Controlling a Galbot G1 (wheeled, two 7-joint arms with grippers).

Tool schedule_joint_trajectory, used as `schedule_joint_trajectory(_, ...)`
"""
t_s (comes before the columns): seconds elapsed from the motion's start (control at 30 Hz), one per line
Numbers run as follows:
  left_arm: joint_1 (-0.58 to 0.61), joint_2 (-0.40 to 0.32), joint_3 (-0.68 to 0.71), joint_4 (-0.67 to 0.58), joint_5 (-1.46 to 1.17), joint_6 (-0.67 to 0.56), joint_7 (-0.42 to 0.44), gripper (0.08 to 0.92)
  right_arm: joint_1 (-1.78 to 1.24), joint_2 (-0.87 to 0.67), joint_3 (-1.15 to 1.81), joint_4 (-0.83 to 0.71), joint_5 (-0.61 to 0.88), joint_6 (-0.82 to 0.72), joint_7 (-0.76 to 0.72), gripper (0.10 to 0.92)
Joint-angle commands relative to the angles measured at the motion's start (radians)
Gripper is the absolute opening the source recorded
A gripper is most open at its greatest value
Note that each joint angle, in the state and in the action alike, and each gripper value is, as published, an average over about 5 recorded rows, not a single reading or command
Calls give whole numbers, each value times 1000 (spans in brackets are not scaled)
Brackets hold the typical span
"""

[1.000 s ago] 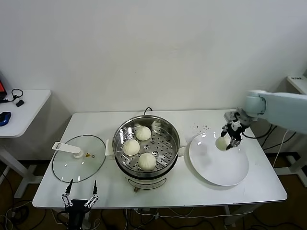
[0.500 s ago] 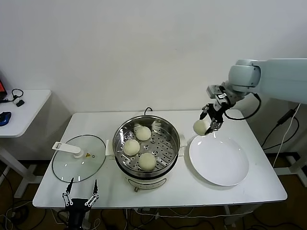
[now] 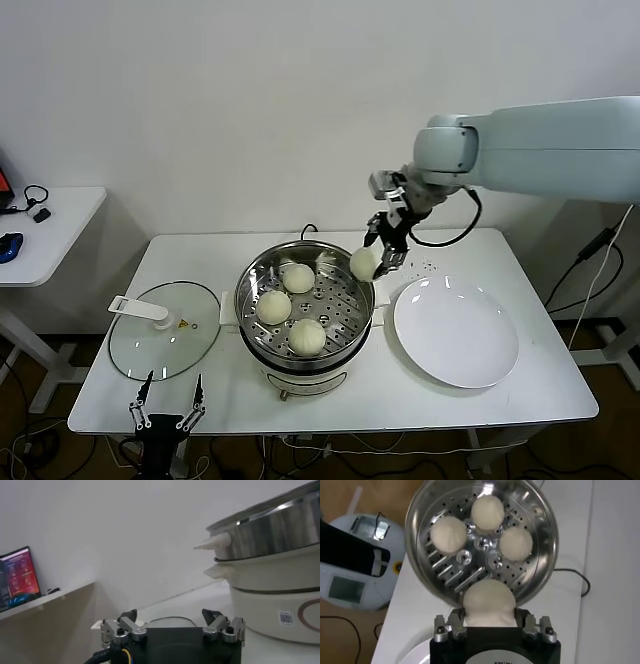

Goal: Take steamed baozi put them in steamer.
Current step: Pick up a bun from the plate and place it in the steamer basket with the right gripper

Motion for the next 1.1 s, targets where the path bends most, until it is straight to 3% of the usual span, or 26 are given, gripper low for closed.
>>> schedule_joint_trajectory(0.03, 1, -4, -1, 1, -1, 0, 0, 823, -152, 110, 62, -46, 24, -38, 49, 653)
schedule_joint_trajectory(1.1, 2, -7, -9, 7, -6, -6, -3, 823, -278, 126, 79, -104, -105, -54, 88, 653)
